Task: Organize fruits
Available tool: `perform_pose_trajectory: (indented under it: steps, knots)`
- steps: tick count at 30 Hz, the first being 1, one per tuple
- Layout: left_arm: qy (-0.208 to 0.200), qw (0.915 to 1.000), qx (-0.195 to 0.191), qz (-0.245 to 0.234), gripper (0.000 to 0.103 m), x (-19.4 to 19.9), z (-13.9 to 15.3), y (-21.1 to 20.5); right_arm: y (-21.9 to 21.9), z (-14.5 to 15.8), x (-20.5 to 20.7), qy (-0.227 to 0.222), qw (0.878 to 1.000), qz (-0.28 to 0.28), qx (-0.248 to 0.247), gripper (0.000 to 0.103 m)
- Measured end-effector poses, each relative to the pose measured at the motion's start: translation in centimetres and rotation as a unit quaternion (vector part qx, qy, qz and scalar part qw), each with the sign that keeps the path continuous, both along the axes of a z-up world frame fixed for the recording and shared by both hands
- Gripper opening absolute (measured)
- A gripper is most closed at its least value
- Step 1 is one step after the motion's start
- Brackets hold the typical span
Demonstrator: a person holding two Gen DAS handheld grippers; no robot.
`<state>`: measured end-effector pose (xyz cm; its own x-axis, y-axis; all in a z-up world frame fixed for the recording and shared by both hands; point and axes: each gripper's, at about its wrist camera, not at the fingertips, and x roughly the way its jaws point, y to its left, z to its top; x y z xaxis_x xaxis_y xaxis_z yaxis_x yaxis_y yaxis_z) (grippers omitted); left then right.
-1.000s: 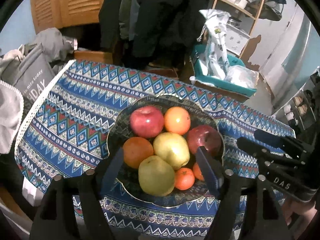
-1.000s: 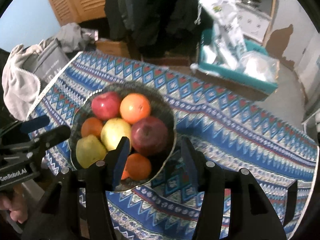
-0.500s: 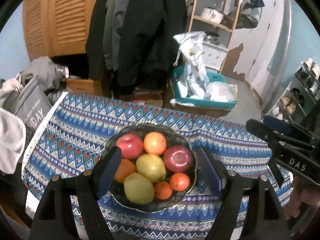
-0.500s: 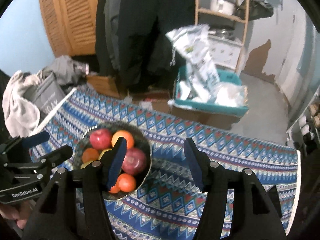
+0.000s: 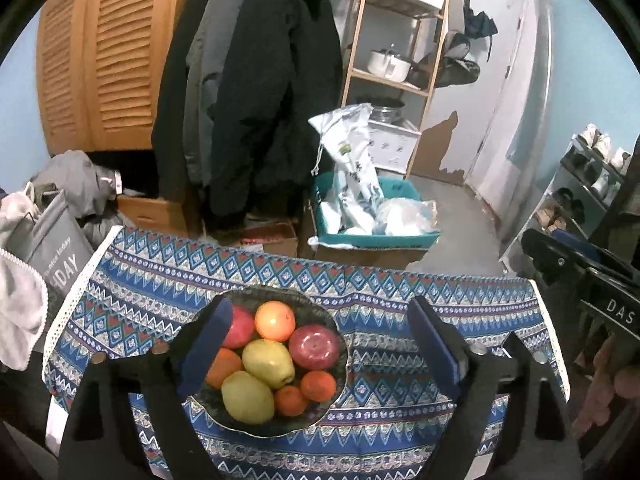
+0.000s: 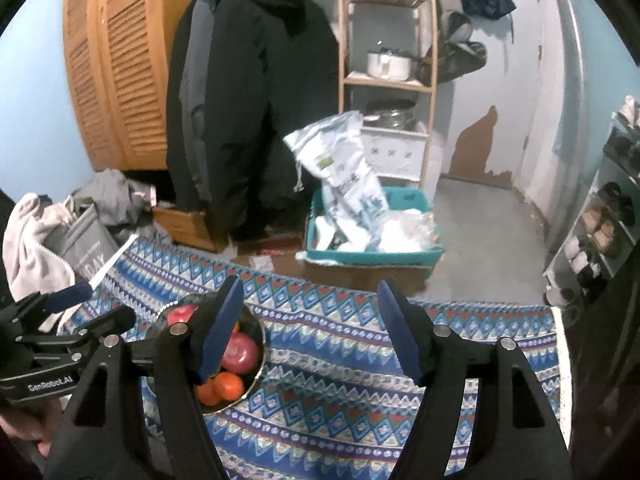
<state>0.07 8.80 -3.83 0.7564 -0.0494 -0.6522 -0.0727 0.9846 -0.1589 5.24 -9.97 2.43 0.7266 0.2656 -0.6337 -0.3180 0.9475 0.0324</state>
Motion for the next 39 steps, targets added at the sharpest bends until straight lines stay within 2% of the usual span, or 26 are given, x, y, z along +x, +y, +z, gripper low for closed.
perform_pose_trajectory:
  steps: [4, 7, 23, 39]
  knots:
    - [-0.023, 0.9997, 0.004, 0.002, 0.101, -0.5, 1.2, -0.6, -1.2, 1.2, -0.9, -0.024, 1.0, -0.016, 0.001, 0.081]
    - [-0.037, 0.9993, 0.006, 0.002, 0.102, -0.7, 1.8, -0.9, -2.1, 1.9, -1.4, -0.043, 0.999, -0.03, -0.006, 0.085]
    - [-0.082, 0.9963, 0.013, -0.021, 0.102, -1.2, 3.4, -3.4, -7.3, 3.1, -2.8, -0.085, 0.992, -0.093, -0.018, 0.085]
    - [-0.089, 0.9955, 0.011, -0.03, 0.102, -1.1, 3.7, -4.5, -8.5, 2.7, -2.9, -0.087, 0.991, -0.098, -0.025, 0.085]
